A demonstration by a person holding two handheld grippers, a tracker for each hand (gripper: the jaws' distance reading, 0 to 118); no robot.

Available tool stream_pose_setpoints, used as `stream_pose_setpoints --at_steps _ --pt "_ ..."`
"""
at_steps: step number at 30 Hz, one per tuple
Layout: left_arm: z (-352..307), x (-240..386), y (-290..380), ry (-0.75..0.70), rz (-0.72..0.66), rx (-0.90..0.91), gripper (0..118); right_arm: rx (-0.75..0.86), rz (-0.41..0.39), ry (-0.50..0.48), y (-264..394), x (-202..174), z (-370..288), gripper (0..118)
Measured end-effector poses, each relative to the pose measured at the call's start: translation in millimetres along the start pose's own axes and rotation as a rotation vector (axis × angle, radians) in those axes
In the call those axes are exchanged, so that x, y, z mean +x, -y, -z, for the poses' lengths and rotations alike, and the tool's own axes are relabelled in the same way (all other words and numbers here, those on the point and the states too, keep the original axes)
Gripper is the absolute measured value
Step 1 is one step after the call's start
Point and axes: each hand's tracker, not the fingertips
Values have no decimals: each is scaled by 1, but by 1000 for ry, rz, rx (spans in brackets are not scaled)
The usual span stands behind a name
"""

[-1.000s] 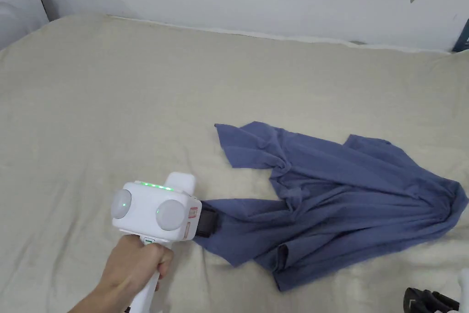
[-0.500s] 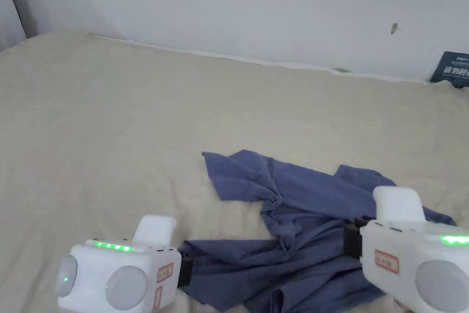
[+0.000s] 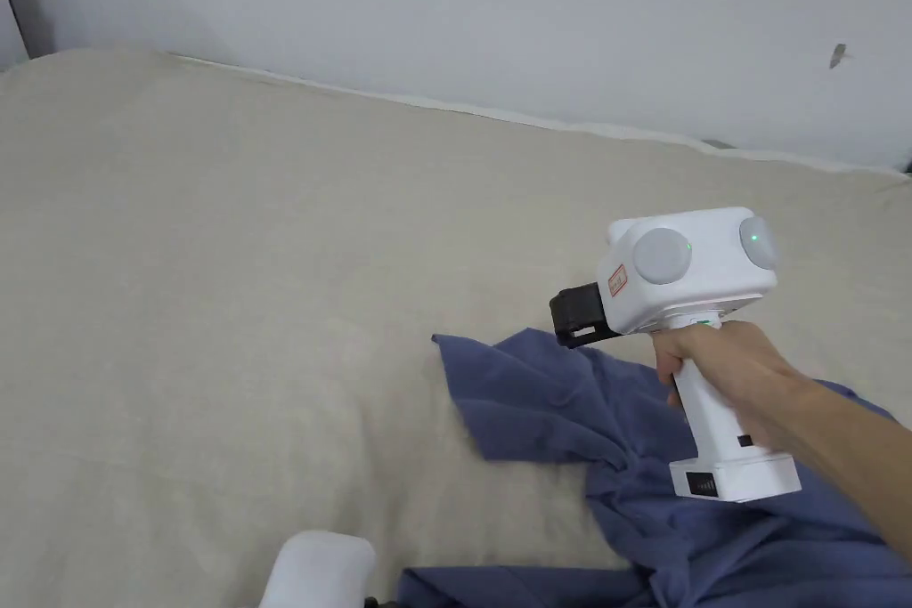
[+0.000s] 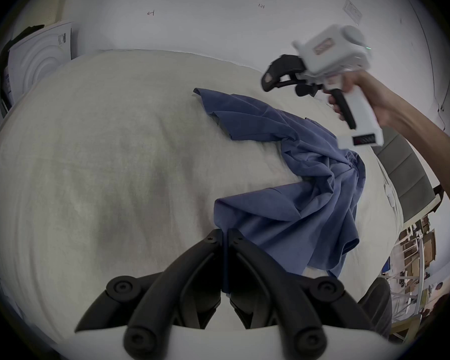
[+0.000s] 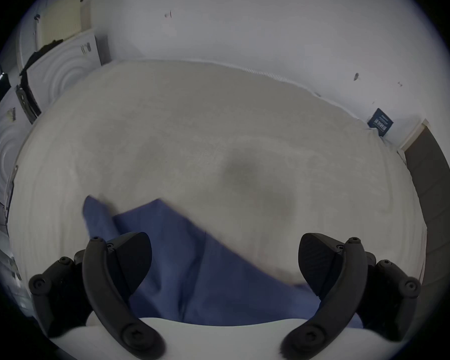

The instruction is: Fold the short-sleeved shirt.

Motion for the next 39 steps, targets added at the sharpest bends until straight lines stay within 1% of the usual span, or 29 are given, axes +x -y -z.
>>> stream_pose_setpoints --at_steps 1,4,6,7,8,10,11,12,13,14,15,16,17,19,21,22,23,25,27,29,31,33,36,37,39 --pt "2 -1 0 3 2 -4 2 -19 -19 4 -1 -4 3 114" --pt "6 -3 2 8 6 -8 2 -43 -43 18 2 -14 9 114" --pt "6 -3 2 17 0 -12 2 -57 -49 24 3 -12 18 113" --pt "7 -3 3 21 1 -14 2 -65 -50 31 6 -12 19 113" --pt "7 -3 3 21 5 -16 2 -73 -51 32 10 -12 19 108" --pt "7 -2 4 19 10 -19 2 -78 -19 -22 13 -4 26 87" --pt "7 -1 4 19 11 -21 2 -58 13 -62 16 -4 24 75" --pt "8 0 4 19 12 -26 2 -43 22 -96 17 -4 21 53" --pt "7 1 4 16 14 -29 2 -11 17 -97 22 -12 11 30" --pt "7 3 4 9 16 -32 2 -16 8 -75 29 -18 5 6" --pt "6 4 4 8 18 -34 2 -18 -41 -44 33 -24 2 6" --pt "5 5 4 9 19 -37 2 5 -64 -19 38 -26 -2 6" --pt "4 5 4 8 15 -41 2 -9 -82 -33 40 -28 -5 6" --pt "0 6 4 14 8 -46 2 -7 -58 -47 41 -27 -18 6" --pt "-5 8 1 15 1 -52 2 24 18 -83 39 -14 -34 6" --pt "-8 9 0 17 0 -51 2 37 33 -88 34 -3 -40 6" --pt "-12 11 -4 13 -3 -48 2 56 36 -85 31 4 -52 6" --pt "-24 16 -13 1 0 -18 2 112 43 -36 27 21 -83 6" --pt "-39 24 -27 -28 12 11 2 156 65 -33 24 45 -122 6" --pt "-54 32 -42 -31 24 40 2 219 95 14 26 68 -167 6" --pt "-73 40 -58 -46 18 68 2 263 122 35 36 94 -220 6" --pt "-96 50 -78 -82 40 119 2 329 143 85 47 124 -273 6" --pt "-138 66 -113 -153 88 194 2 414 217 132 74 169 -354 6" --pt "-152 71 -124 -161 89 217 2 447 243 153 84 181 -378 6" --pt "-186 80 -150 -198 73 278 2 504 302 157 105 210 -428 6"
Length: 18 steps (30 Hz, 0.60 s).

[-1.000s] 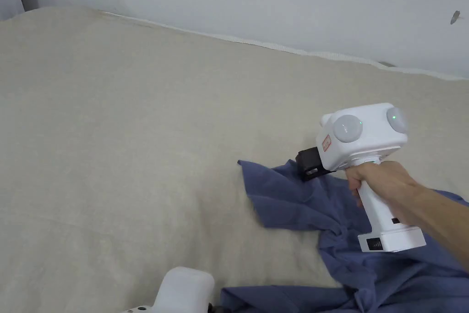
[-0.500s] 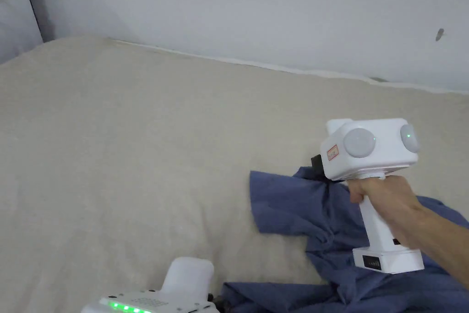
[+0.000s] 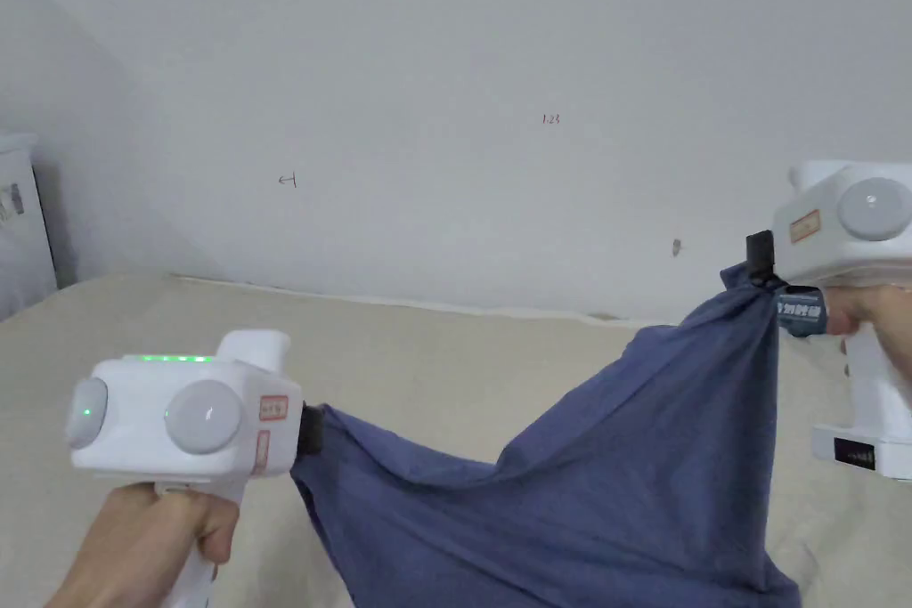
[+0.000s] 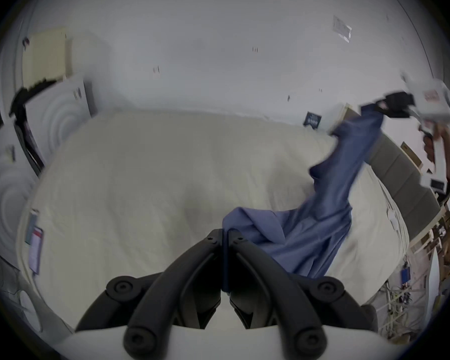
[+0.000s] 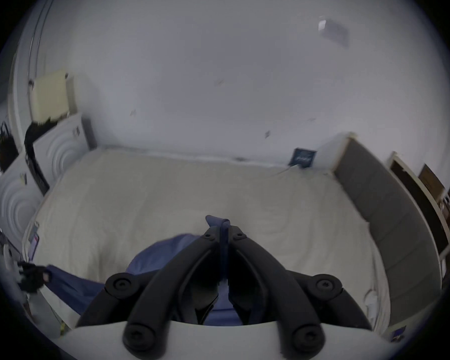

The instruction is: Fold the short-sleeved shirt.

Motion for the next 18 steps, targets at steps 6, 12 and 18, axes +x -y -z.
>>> stream_pose_setpoints --at_steps 6,12,18 --pt "-78 21 -88 -55 27 126 2 126 66 68 -19 69 -107 6" --pt "-122 48 -139 -137 101 203 2 171 169 70 -21 91 -150 6" --pt "-145 55 -159 -159 86 252 2 213 151 100 -25 88 -164 6"
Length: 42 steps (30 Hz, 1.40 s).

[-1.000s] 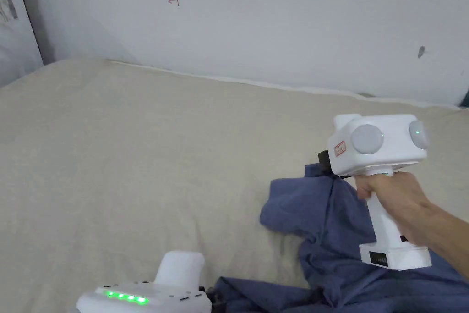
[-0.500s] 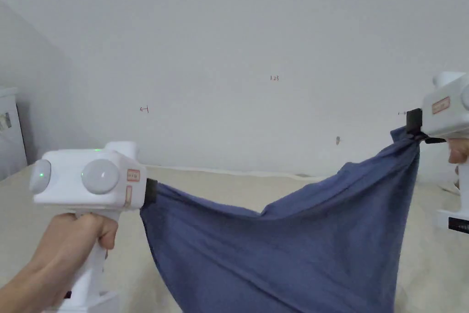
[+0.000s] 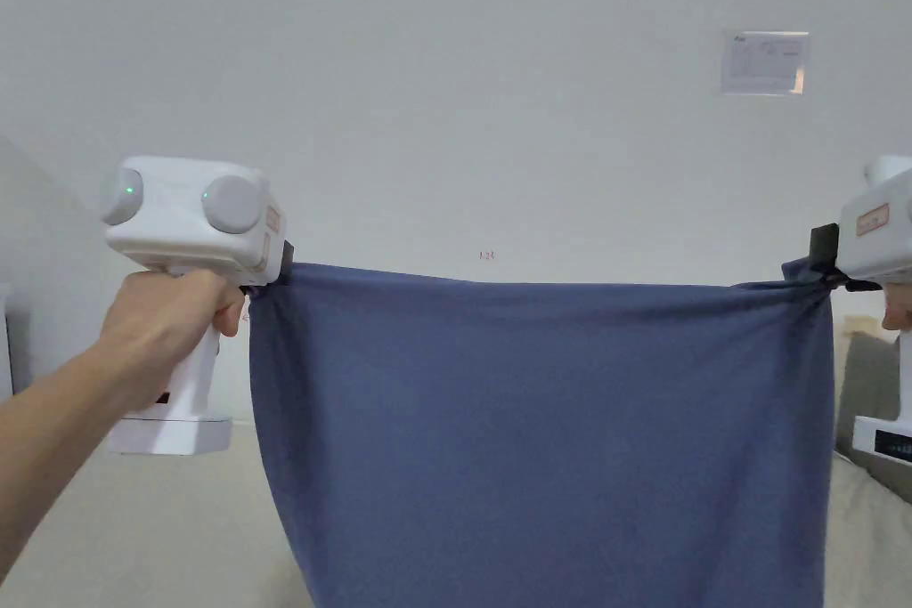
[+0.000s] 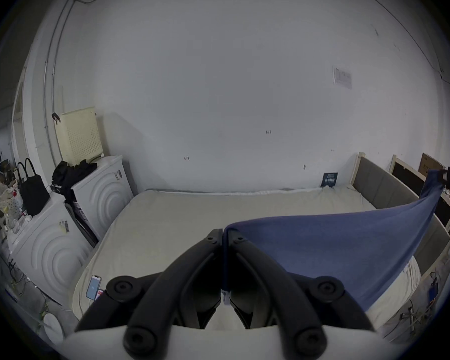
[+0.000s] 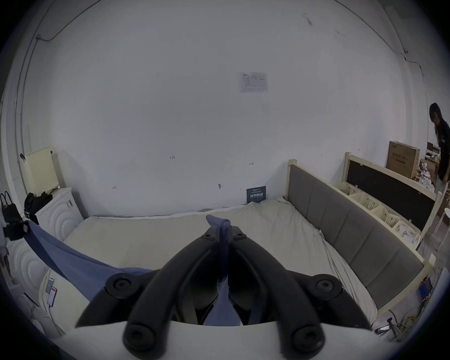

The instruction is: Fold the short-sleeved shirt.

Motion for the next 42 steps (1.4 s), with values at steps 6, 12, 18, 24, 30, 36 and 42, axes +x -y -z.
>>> stream_pose_setpoints --at_steps 6,12,18,24,30,36,42 --pt "0 -3 -14 -11 -17 23 2 26 -1 -16 -13 -1 -1 6" --pt "21 -2 -30 -35 -36 17 2 52 -54 1 -30 -16 12 6" --pt "54 -7 -57 -34 -76 20 2 57 -82 17 -55 -31 47 6" --pt "93 -8 -91 -53 -96 36 2 81 -115 29 -95 -51 97 6" --pt "147 2 -120 -95 -61 39 2 88 -129 60 -121 -68 156 6" --pt "211 17 -138 -101 -52 36 2 84 -100 87 -132 -73 220 6" --pt "268 31 -137 -117 -39 29 2 49 -107 106 -115 -72 276 6"
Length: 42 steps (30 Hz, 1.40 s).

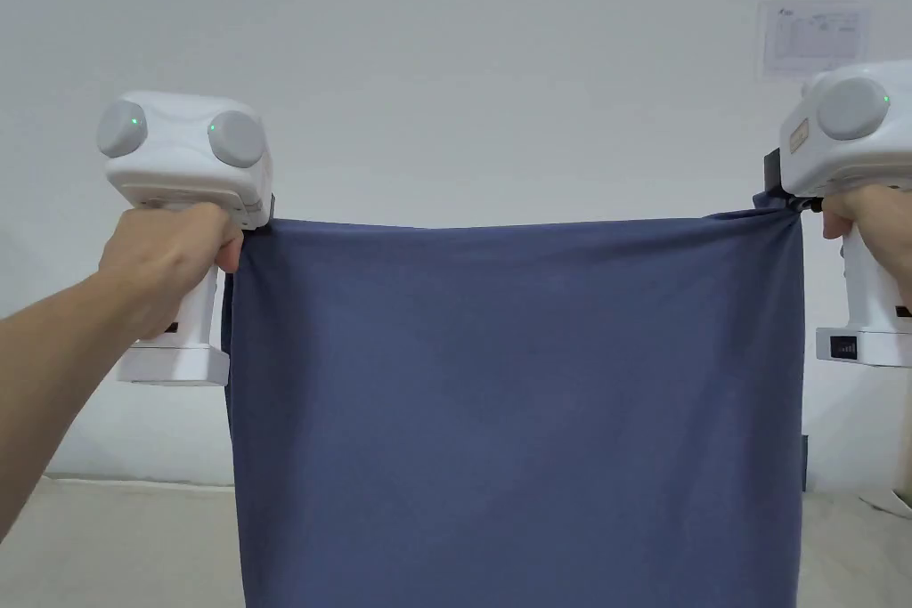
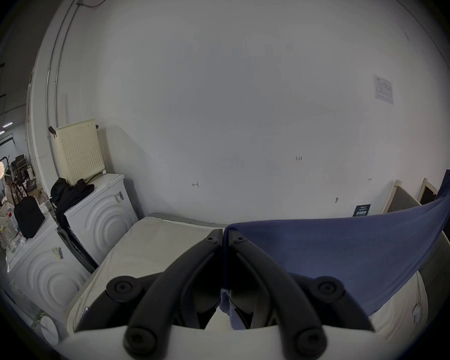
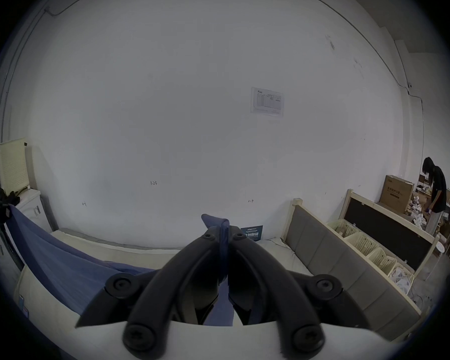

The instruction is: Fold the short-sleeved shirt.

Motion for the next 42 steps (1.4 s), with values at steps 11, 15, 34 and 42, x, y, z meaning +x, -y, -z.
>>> stream_pose_setpoints --at_steps 11,15,34,42 --pt "91 32 124 -8 69 -178 2 -174 -32 7 135 -15 81 6" --pt "106 35 207 21 99 -256 2 -246 -65 0 218 -17 78 6" --pt "-91 -25 505 142 125 -594 2 -613 110 -73 523 78 -135 6" --pt "-165 -57 559 146 95 -642 2 -688 46 -135 576 101 -220 6"
